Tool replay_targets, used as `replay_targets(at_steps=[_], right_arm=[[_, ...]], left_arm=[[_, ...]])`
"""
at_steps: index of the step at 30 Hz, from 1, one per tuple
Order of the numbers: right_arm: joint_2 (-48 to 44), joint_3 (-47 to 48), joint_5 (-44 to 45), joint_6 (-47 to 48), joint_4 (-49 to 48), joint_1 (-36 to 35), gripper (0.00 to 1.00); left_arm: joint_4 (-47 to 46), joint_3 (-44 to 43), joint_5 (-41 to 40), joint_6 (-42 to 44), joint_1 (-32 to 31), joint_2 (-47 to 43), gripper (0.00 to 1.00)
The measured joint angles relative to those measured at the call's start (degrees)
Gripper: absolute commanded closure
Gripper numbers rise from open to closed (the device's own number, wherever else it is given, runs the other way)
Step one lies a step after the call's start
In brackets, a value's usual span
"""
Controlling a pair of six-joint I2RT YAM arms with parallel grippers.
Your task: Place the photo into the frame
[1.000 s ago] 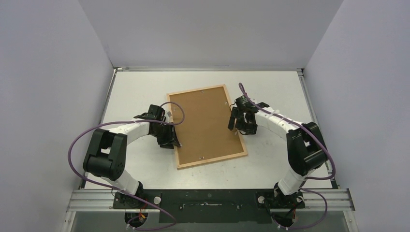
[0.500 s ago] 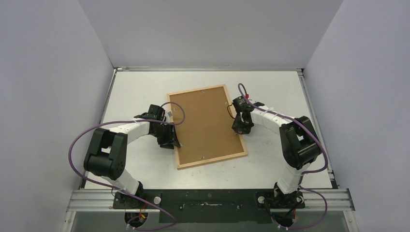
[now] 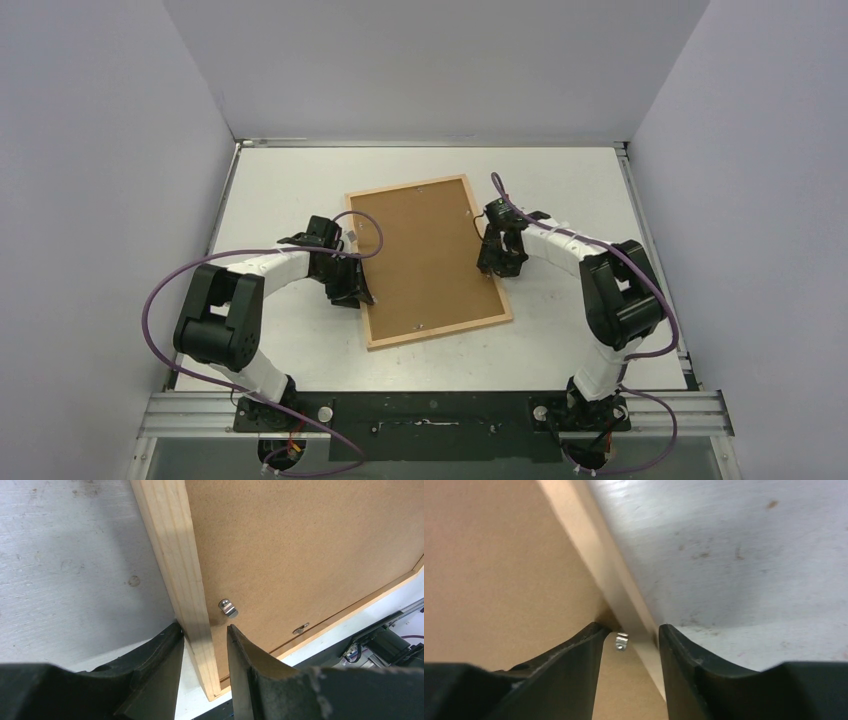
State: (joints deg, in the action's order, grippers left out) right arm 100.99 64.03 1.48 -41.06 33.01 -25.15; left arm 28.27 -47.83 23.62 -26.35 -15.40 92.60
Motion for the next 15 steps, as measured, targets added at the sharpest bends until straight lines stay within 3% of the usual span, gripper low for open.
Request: replay_targets(at_steps=[5,15], right_arm=[[0.07,0.07,-1.75,0.2,0.31,-0.9,0.44],[0.04,0.55,1.64,-2.36,4.04,-1.18,0.7]], left_arm=[[0.0,-0.02,0.04,-0.17,0.0,0.02,0.64],[-0.02,-0.07,0.33,-0.33,0.02,0.22,0.64]])
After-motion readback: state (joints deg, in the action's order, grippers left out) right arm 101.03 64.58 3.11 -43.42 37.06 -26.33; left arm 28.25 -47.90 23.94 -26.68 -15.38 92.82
